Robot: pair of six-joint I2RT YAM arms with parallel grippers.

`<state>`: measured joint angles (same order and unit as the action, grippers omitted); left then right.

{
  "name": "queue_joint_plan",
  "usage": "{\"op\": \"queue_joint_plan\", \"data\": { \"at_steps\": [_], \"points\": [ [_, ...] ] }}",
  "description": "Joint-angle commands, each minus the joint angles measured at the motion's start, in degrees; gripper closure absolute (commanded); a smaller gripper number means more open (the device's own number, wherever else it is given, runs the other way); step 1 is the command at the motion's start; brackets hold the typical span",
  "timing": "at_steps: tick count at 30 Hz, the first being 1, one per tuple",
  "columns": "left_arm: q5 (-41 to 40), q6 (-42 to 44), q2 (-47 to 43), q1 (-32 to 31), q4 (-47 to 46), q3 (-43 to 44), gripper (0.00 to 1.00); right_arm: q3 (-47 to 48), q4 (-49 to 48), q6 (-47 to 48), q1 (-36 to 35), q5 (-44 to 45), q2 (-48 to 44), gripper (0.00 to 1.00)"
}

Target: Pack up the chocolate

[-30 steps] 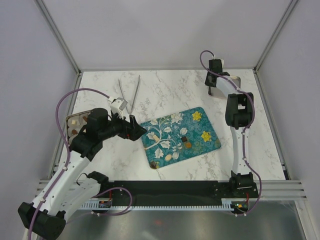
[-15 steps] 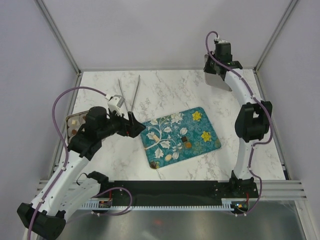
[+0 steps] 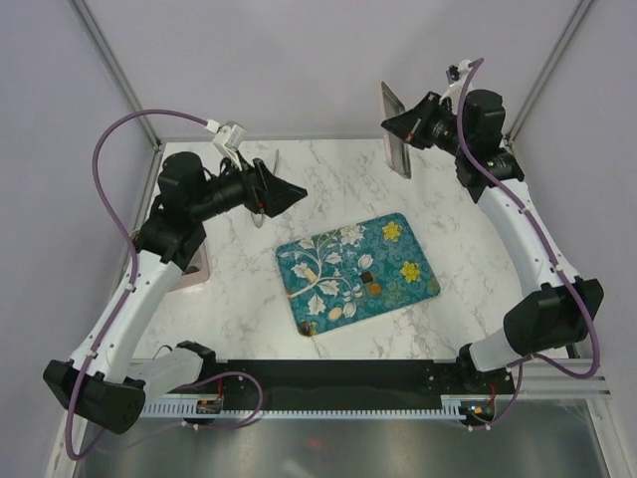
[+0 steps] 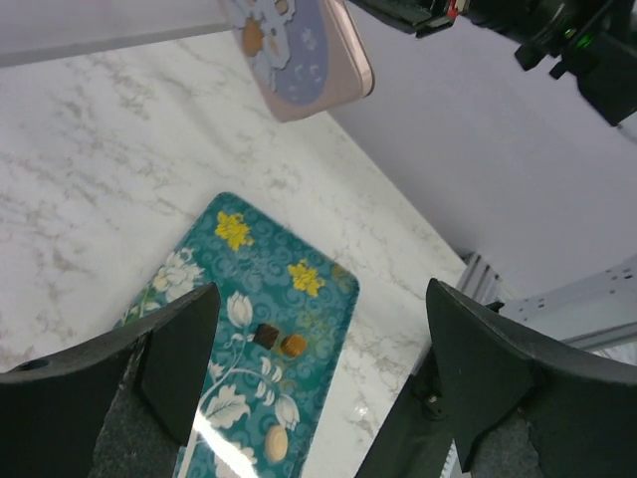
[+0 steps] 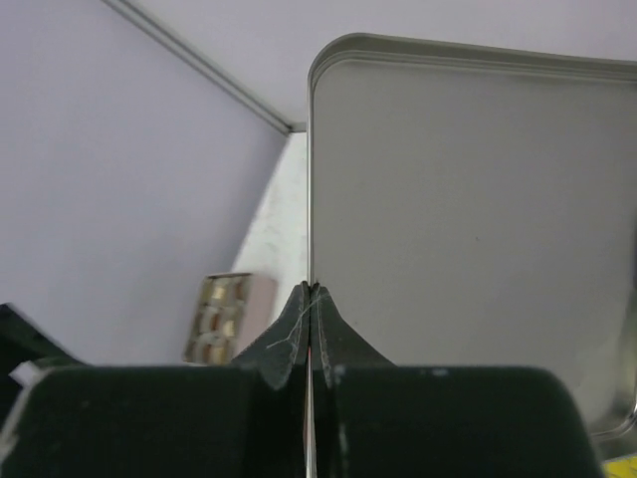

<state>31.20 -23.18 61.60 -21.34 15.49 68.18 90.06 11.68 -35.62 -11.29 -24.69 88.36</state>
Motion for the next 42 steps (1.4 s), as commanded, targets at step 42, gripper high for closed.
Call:
{"op": "queue_joint_plan", "data": {
  "at_steps": [42],
  "points": [
    [25.8,-63.4,37.9,-1.4,-97.4,19.4,0.16,-19.9,-74.7,-67.0,-5.7,-18.9,-18.5,1.0]
  ]
}}
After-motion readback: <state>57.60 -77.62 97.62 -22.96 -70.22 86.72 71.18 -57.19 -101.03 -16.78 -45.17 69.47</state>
